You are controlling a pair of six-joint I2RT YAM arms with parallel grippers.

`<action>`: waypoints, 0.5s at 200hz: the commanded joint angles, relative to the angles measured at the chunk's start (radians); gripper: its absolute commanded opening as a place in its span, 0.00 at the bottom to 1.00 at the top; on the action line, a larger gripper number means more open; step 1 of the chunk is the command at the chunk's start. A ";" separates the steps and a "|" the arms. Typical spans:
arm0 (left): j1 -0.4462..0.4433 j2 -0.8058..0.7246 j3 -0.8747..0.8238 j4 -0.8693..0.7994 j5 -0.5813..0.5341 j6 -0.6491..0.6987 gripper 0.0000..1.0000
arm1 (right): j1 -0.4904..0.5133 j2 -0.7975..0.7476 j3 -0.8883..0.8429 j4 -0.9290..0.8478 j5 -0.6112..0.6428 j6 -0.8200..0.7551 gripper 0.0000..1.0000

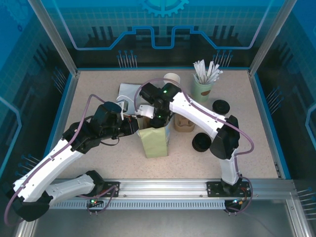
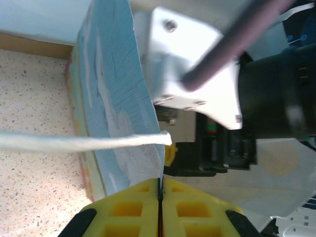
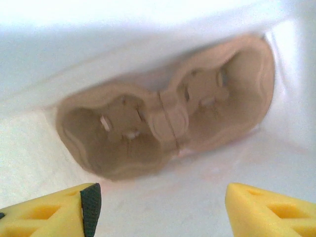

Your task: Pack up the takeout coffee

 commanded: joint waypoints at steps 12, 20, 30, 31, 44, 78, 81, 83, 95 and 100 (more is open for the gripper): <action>0.002 -0.008 -0.002 -0.001 -0.010 0.003 0.09 | -0.008 -0.072 0.048 0.010 -0.060 0.028 0.70; 0.001 -0.009 -0.005 -0.001 -0.012 0.002 0.09 | -0.010 -0.078 0.049 0.016 -0.065 0.033 0.70; 0.000 -0.010 -0.010 -0.001 -0.015 0.000 0.08 | -0.012 -0.082 0.048 0.020 -0.074 0.039 0.70; 0.000 -0.010 -0.009 -0.001 -0.015 -0.001 0.08 | -0.012 -0.084 0.048 0.020 -0.074 0.038 0.70; 0.002 -0.012 -0.012 -0.001 -0.018 -0.001 0.09 | -0.013 -0.085 0.049 0.023 -0.077 0.045 0.70; 0.000 -0.014 -0.012 -0.006 -0.020 0.002 0.09 | -0.012 -0.087 0.031 0.039 -0.084 0.061 0.68; 0.002 -0.014 -0.012 -0.005 -0.020 0.002 0.09 | -0.013 -0.088 0.029 0.042 -0.085 0.061 0.68; 0.001 -0.014 -0.012 -0.006 -0.019 0.002 0.08 | -0.013 -0.088 0.027 0.044 -0.085 0.062 0.68; 0.001 -0.014 -0.014 -0.007 -0.021 0.002 0.09 | -0.012 -0.090 0.017 0.053 -0.091 0.067 0.68; 0.001 -0.015 -0.015 -0.007 -0.019 0.001 0.09 | -0.013 -0.090 0.013 0.056 -0.094 0.069 0.67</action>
